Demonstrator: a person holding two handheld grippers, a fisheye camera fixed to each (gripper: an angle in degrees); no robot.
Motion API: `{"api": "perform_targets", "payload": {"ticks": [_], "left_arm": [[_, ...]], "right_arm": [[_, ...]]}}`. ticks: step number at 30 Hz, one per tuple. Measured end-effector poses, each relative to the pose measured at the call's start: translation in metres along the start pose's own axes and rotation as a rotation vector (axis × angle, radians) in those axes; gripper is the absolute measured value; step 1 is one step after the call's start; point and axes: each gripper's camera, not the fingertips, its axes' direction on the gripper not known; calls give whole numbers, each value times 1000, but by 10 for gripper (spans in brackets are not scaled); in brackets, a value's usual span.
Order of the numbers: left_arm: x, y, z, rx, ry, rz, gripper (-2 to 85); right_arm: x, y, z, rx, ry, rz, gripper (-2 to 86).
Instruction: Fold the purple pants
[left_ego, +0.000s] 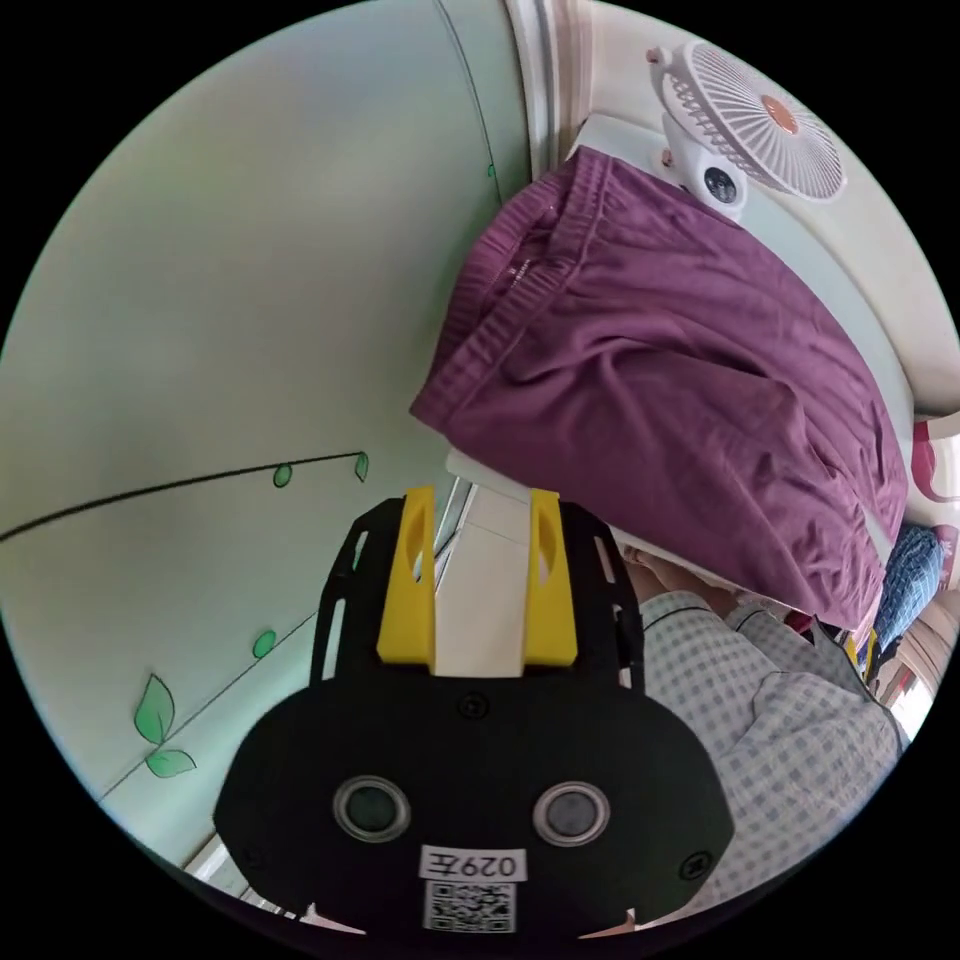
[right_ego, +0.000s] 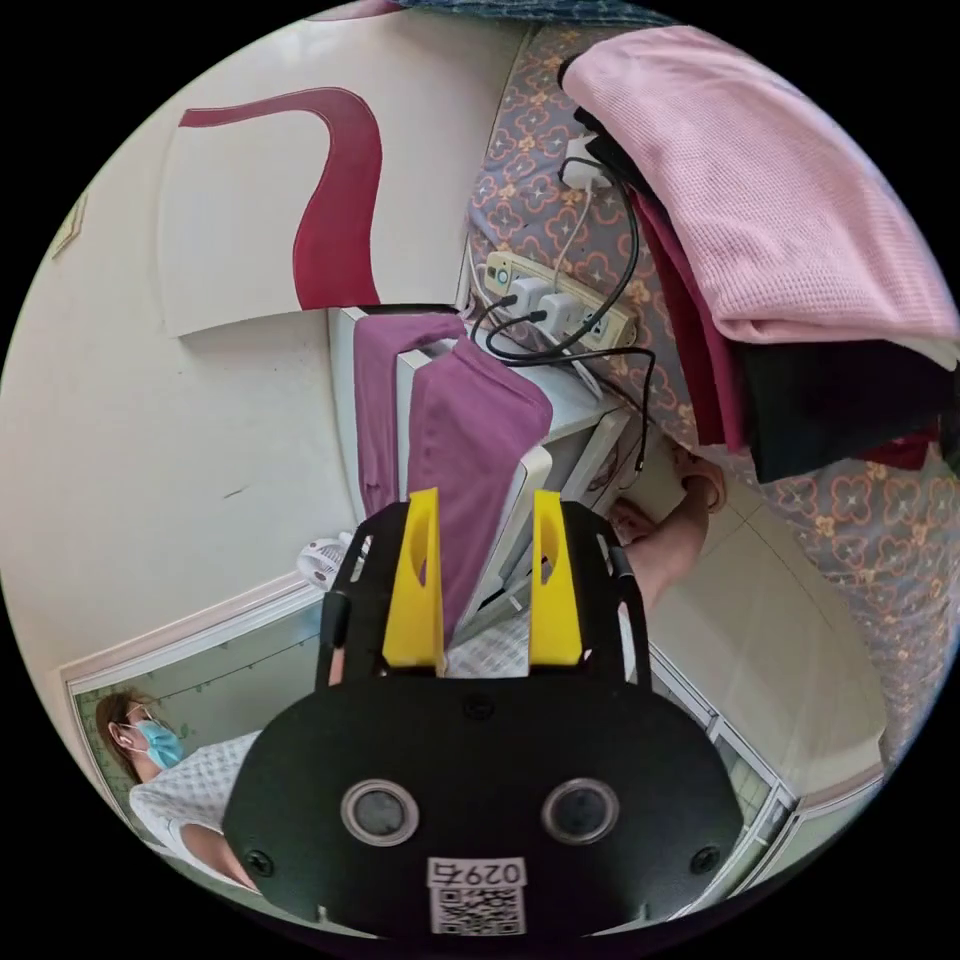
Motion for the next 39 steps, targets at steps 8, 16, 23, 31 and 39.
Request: {"api": "perform_targets", "payload": {"ticks": [8,16,23,31,39], "left_arm": [[-4,-52,27,-89,-106,141,132],[4,-70,34,-212,-47,214,91],[16,-33,-21,-146,-164,257,54],[55,-89,-106,31,-206,285,60],[143,-187,-96,25,-613,309,-3]], "right_arm": [[-45,21,59,10,100,24,93],[-117,57,105,86,335,-37,3],[-184,92,101,125,205,-150,-2],[-342,34,158,-3,191,-351,-2],[-457,-109,333,-322,563,-349,12]]}}
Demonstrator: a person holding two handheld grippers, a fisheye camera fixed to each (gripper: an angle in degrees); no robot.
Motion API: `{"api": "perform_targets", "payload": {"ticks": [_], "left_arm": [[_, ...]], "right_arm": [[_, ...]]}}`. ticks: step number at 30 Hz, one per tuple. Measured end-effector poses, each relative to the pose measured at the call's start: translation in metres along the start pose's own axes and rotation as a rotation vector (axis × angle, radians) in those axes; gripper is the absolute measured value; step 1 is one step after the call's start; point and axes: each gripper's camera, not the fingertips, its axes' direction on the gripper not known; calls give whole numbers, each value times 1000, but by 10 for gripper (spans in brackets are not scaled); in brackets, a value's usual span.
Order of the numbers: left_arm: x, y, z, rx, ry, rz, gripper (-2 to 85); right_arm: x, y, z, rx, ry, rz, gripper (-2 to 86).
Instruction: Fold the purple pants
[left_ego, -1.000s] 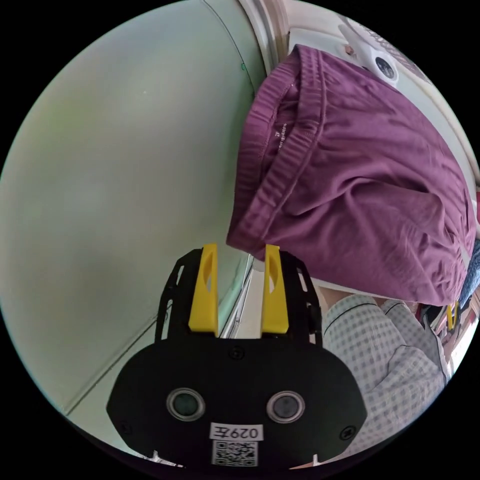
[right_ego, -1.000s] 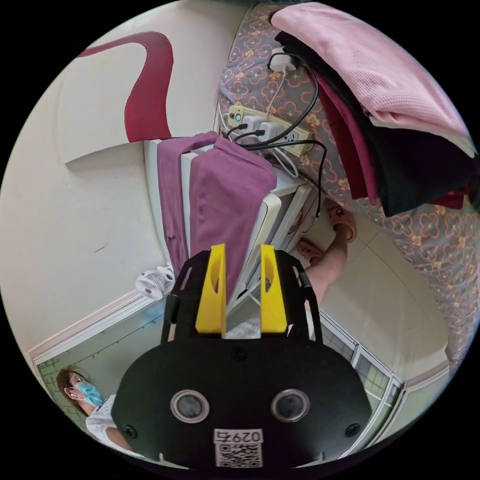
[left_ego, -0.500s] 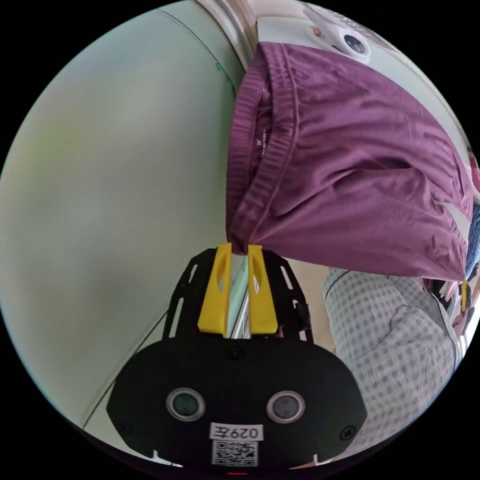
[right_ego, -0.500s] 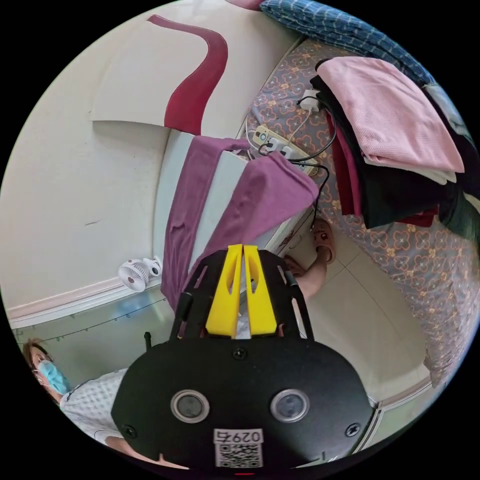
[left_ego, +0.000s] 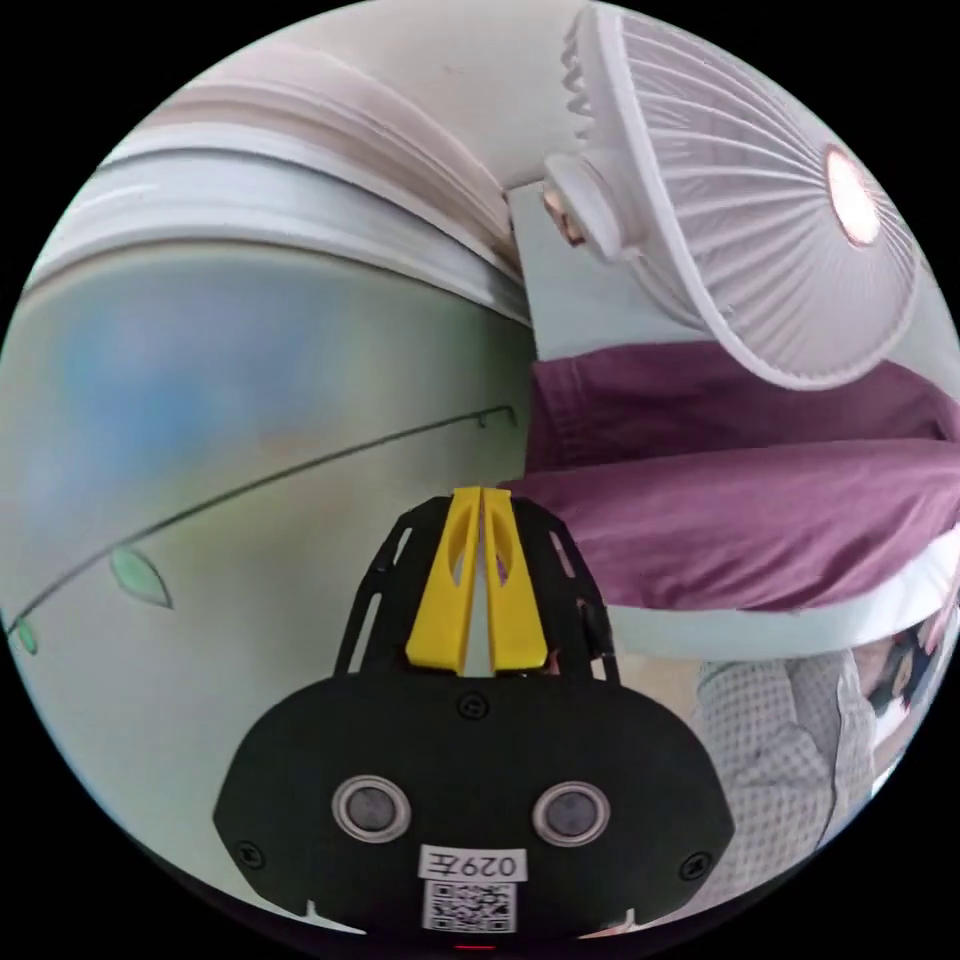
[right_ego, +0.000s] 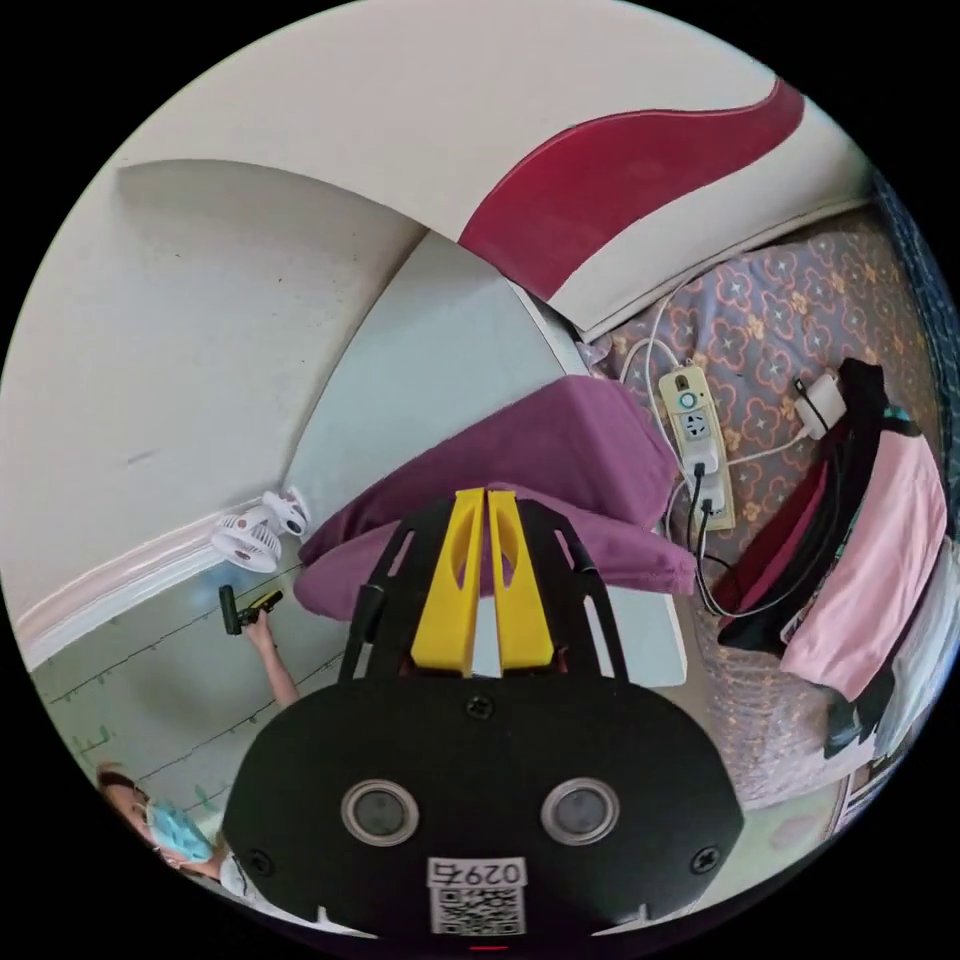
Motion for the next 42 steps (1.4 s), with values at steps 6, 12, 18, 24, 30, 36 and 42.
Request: {"api": "perform_targets", "payload": {"ticks": [6,12,18,24,30,36,42], "left_arm": [[1,56,-6,72,22,-127,-9],[75,85,-12,148,489,29,-10],[180,35,8,19,224,218,-10],[189,68,46,-35,142,181,-10],[165,76,72,-159,216,119,-10],[144,89,30,-39,294,17,-10],[181,78,5,36,373,100,-9]], "right_arm": [[-74,-6,-25,260,17,-210,23],[-167,23,58,20,155,-472,-3],[-231,23,128,-63,479,-504,-6],[-251,48,154,-95,382,-510,-6],[-272,56,162,-149,243,-563,-5],[-251,100,88,64,509,-644,16],[-231,69,95,-75,510,-620,136]]}}
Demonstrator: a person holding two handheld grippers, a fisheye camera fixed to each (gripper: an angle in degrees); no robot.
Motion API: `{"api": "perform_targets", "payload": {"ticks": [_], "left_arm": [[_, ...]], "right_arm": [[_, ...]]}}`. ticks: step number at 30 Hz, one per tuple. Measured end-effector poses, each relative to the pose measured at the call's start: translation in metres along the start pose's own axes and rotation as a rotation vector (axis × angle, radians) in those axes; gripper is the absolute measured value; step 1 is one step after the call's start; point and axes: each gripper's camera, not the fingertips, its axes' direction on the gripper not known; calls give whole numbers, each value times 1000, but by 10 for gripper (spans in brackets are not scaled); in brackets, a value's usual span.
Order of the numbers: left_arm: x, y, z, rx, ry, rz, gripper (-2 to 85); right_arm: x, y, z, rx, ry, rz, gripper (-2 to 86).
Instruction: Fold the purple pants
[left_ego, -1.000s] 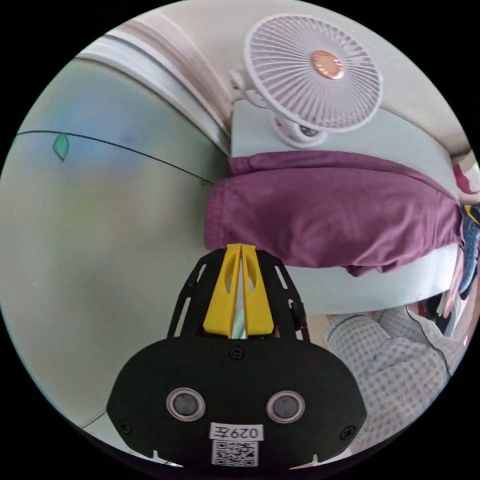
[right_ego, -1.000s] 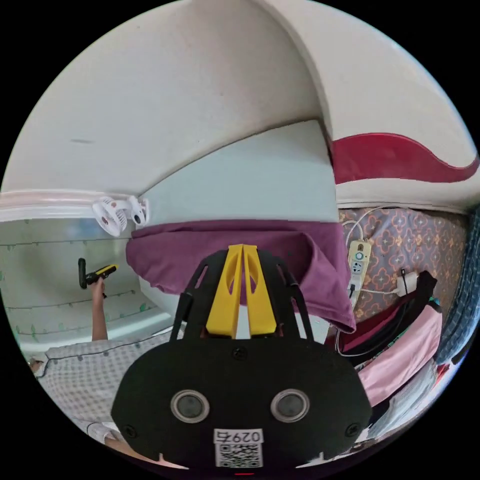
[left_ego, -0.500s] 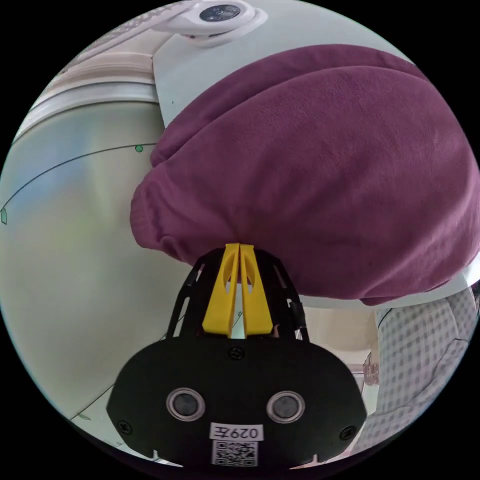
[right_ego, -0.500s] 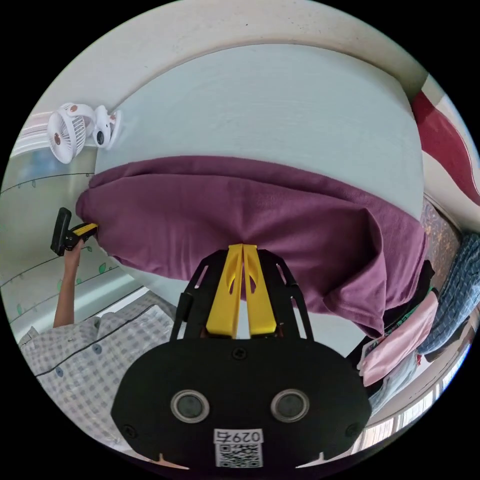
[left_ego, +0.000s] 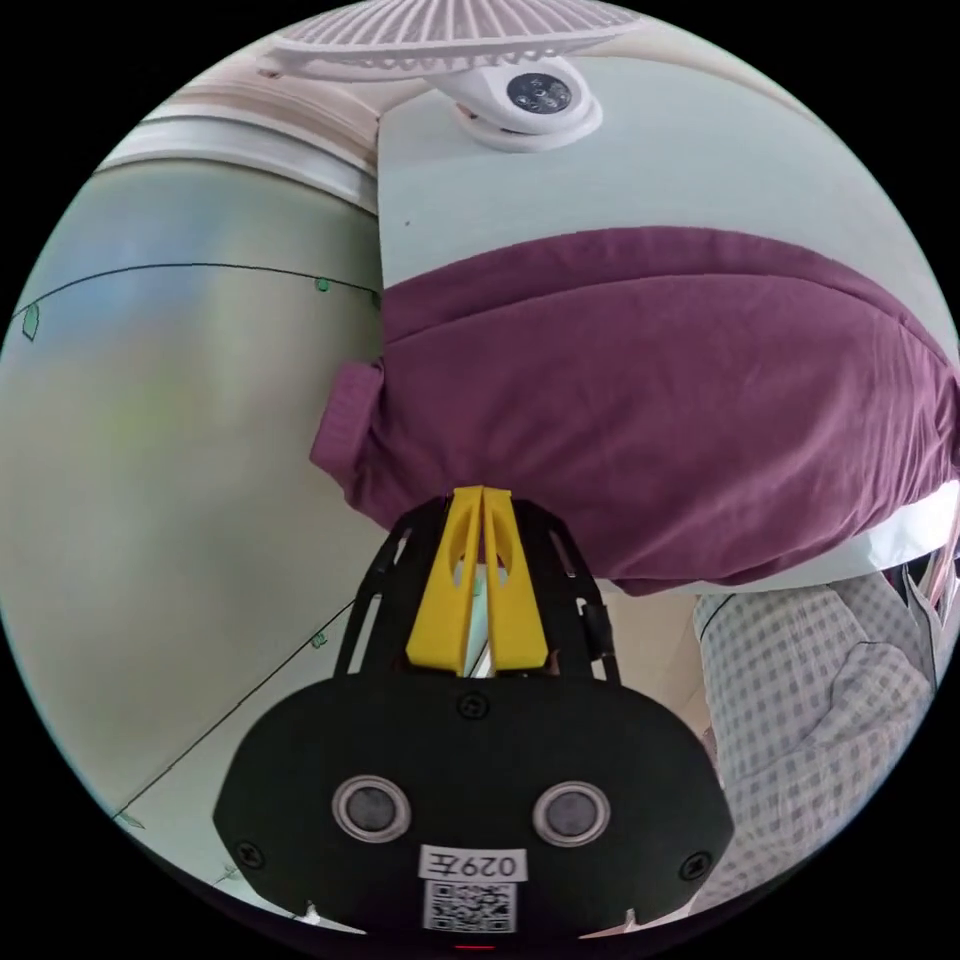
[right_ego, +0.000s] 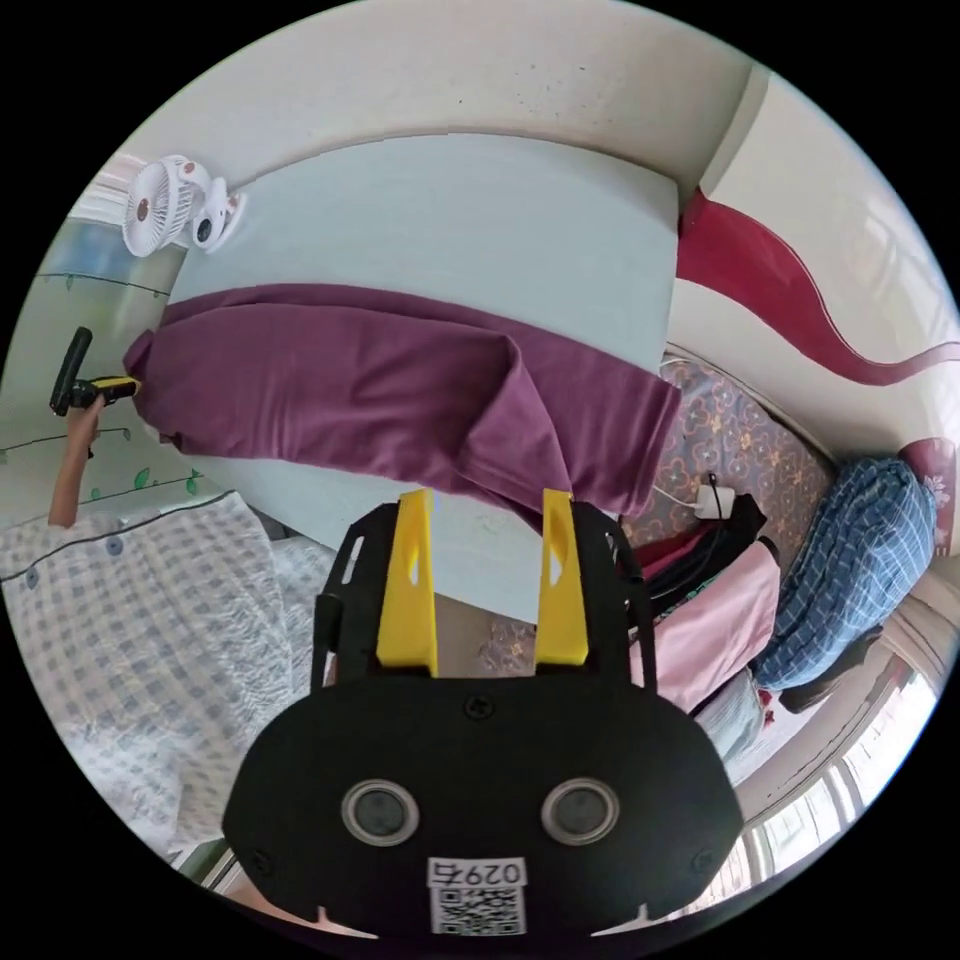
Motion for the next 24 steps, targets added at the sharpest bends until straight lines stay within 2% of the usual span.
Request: {"api": "perform_targets", "payload": {"ticks": [3,6,10,14,16,19,21,24], "left_arm": [[17,-5,-14,84,77,35,-7],[25,-6,-23,91,60,31,5],[29,3,-36,159,111,42,48],[45,-6,-42,174,164,147,92],[61,-17,-46,180,125,209,116],[81,-32,-51,205,58,269,119],[92,-43,-48,197,51,315,117],[113,-62,-40,156,55,392,115]], "right_arm": [[1,-21,28,-146,74,-38,122],[6,-17,14,-114,205,-43,40],[66,1,-33,19,95,81,17],[158,10,-45,16,-69,295,11],[211,18,-34,-31,-195,392,15],[240,35,-29,18,-448,380,51],[239,46,-29,60,-466,334,68],[226,57,-21,32,-346,246,57]]}}
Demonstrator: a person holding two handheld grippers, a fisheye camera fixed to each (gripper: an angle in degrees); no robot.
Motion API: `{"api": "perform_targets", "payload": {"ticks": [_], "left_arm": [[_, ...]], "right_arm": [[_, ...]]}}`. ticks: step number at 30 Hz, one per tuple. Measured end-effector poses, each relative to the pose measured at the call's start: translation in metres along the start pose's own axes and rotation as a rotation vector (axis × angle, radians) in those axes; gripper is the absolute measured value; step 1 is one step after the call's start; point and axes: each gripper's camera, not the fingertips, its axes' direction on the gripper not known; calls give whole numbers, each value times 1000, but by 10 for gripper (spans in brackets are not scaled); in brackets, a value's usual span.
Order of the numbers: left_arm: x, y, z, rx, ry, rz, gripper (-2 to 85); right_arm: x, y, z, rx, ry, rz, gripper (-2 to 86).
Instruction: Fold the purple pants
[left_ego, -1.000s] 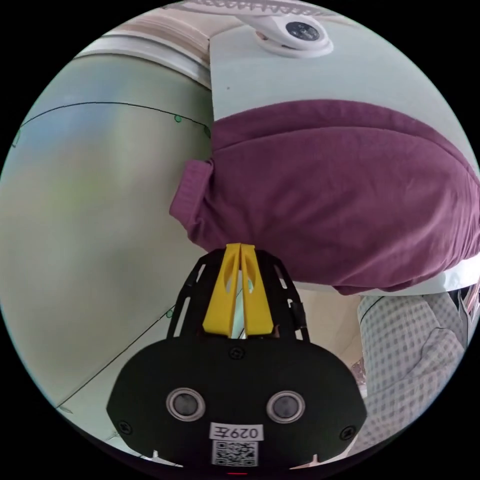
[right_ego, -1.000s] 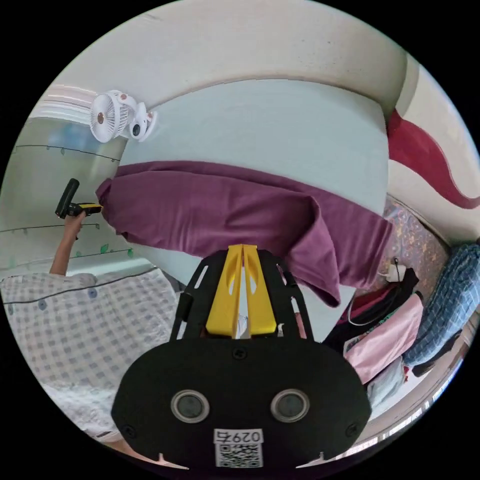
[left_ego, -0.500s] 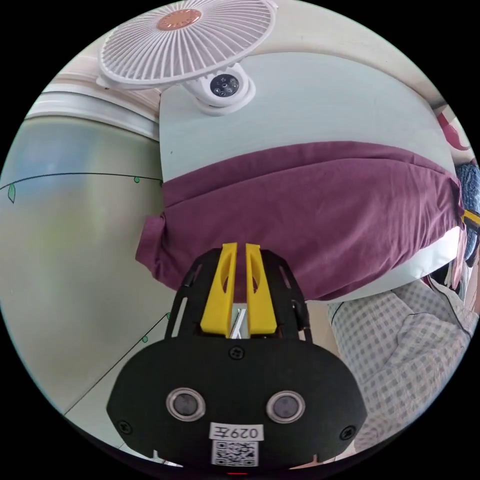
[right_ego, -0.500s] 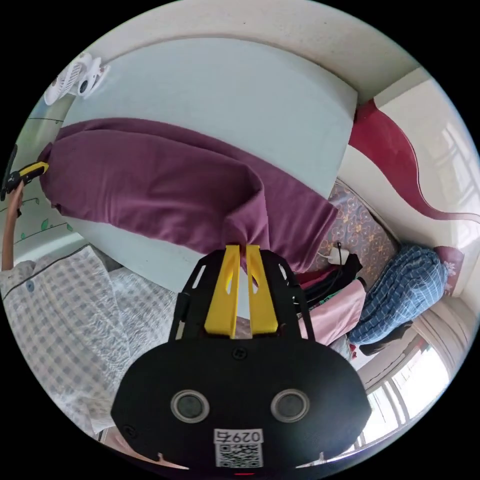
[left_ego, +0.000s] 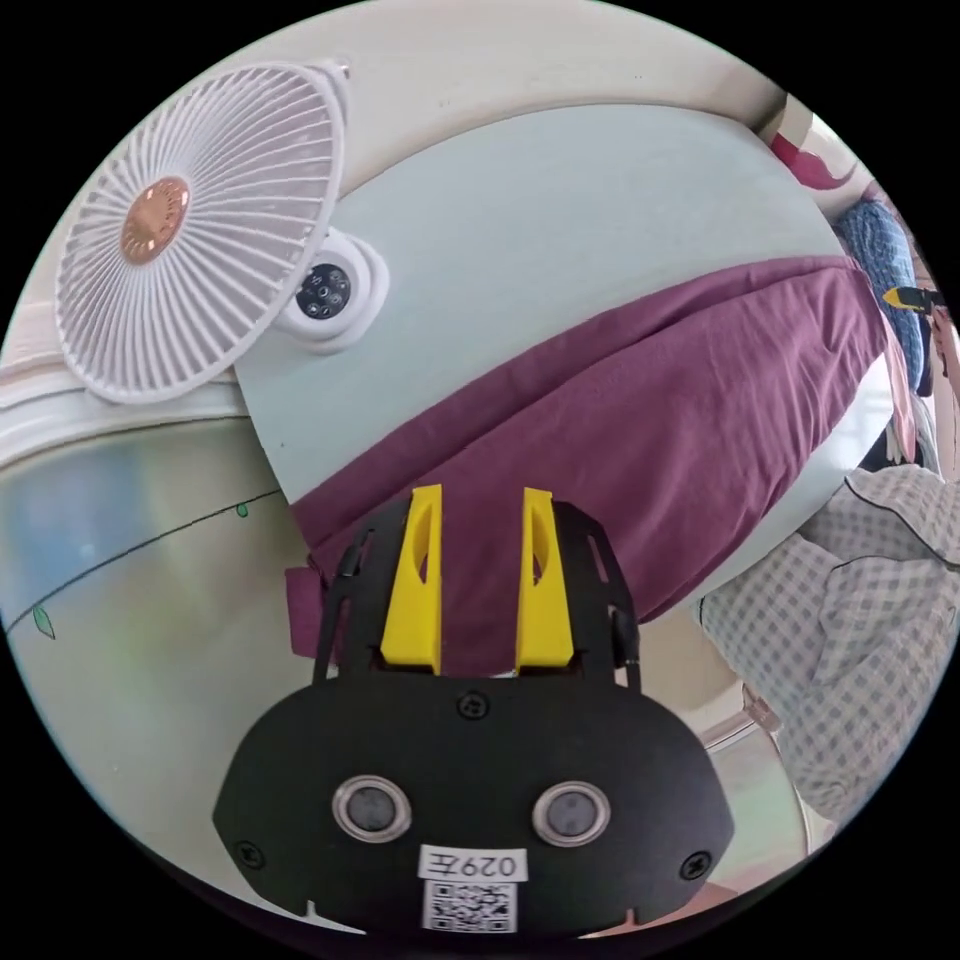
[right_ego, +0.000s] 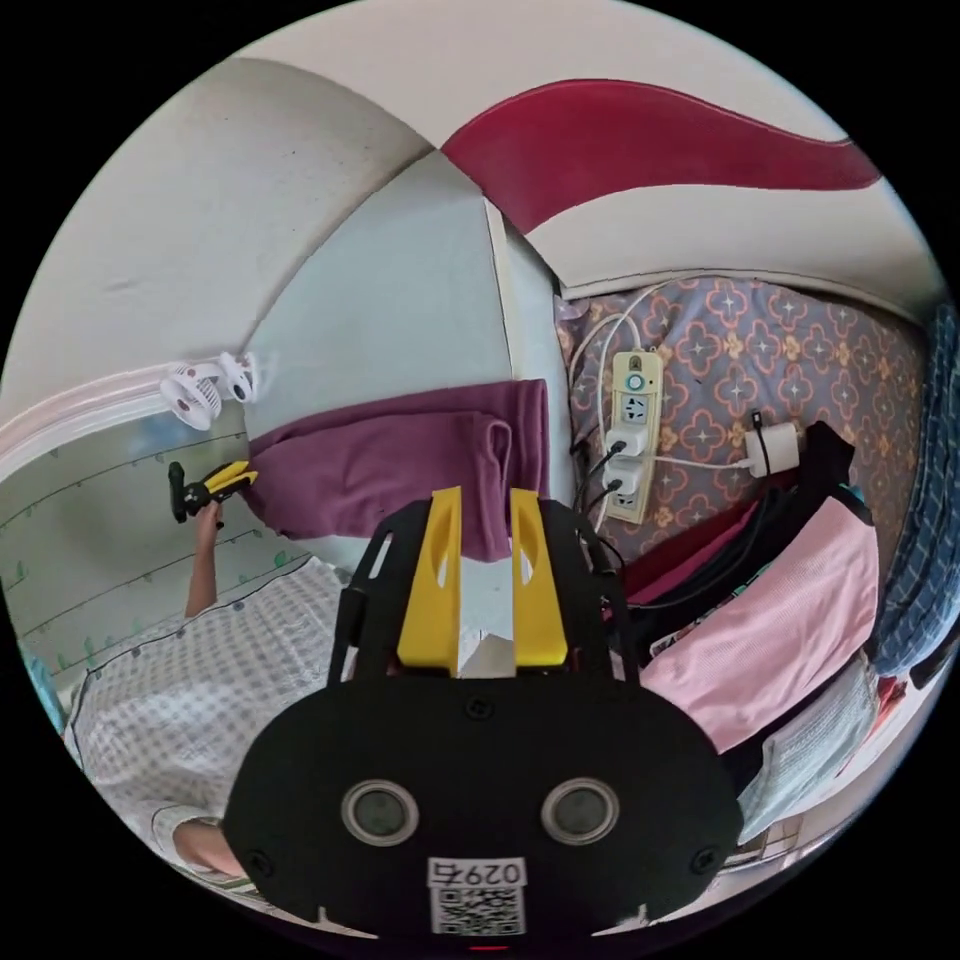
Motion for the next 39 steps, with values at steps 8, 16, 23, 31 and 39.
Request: {"api": "perform_targets", "payload": {"ticks": [8,16,23,31,39], "left_arm": [[34,-42,18,-56,15,160,107],[44,-46,19,-62,26,123,3],[61,-13,-41,17,-53,83,-9],[70,-49,-81,67,-184,113,-9],[41,-129,-3,-129,-6,-35,11]], "right_arm": [[22,6,8,-30,100,-19,24],[60,31,-16,20,54,-6,6],[67,86,-68,175,-11,-54,5],[111,78,-108,172,20,42,9],[192,36,-64,-114,-89,121,48]]}}
